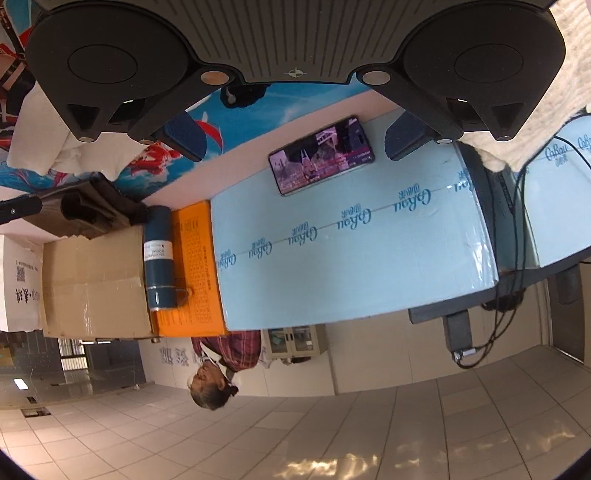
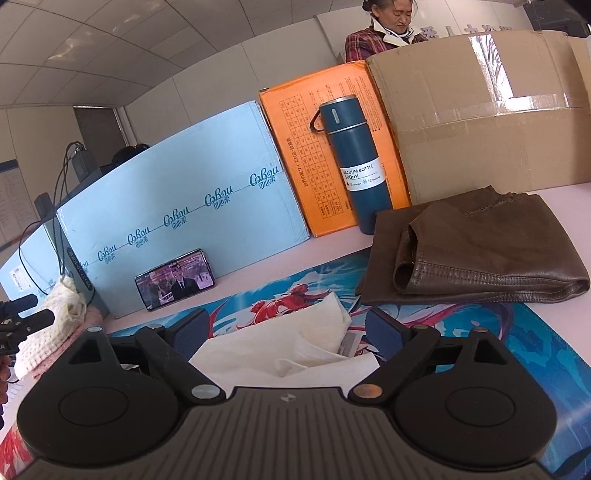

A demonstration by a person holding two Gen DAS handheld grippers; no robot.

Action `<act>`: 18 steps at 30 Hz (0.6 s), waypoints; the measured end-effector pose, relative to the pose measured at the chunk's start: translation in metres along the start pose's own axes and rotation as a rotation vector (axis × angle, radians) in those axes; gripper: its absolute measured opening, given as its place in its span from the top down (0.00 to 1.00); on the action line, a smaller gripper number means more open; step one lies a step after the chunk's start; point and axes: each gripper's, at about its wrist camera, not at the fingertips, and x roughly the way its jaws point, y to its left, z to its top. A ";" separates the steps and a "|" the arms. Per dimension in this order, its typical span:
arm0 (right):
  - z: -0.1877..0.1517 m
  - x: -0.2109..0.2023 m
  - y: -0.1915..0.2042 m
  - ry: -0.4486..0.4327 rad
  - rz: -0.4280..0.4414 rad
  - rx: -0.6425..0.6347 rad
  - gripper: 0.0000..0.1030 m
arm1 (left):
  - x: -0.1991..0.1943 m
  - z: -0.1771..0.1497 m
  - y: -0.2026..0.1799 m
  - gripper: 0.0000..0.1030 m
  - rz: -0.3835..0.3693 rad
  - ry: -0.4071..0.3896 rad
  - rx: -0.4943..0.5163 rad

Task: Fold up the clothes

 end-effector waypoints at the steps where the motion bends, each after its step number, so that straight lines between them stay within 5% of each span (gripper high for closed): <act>1: 0.005 0.007 0.001 0.009 -0.022 -0.004 0.11 | 0.014 -0.002 0.001 0.00 -0.003 0.065 -0.025; 3: 0.014 0.024 0.003 0.035 -0.070 -0.003 0.11 | 0.038 -0.010 0.003 0.00 -0.018 0.181 -0.059; 10: 0.038 0.097 0.011 0.185 -0.062 -0.082 0.11 | 0.077 -0.031 0.007 0.00 -0.084 0.327 -0.133; 14: 0.040 0.136 0.013 0.287 -0.048 -0.195 0.12 | 0.090 -0.036 0.017 0.00 -0.109 0.372 -0.217; 18: 0.032 0.155 0.002 0.354 -0.009 -0.256 0.13 | 0.088 -0.041 0.008 0.01 -0.149 0.363 -0.160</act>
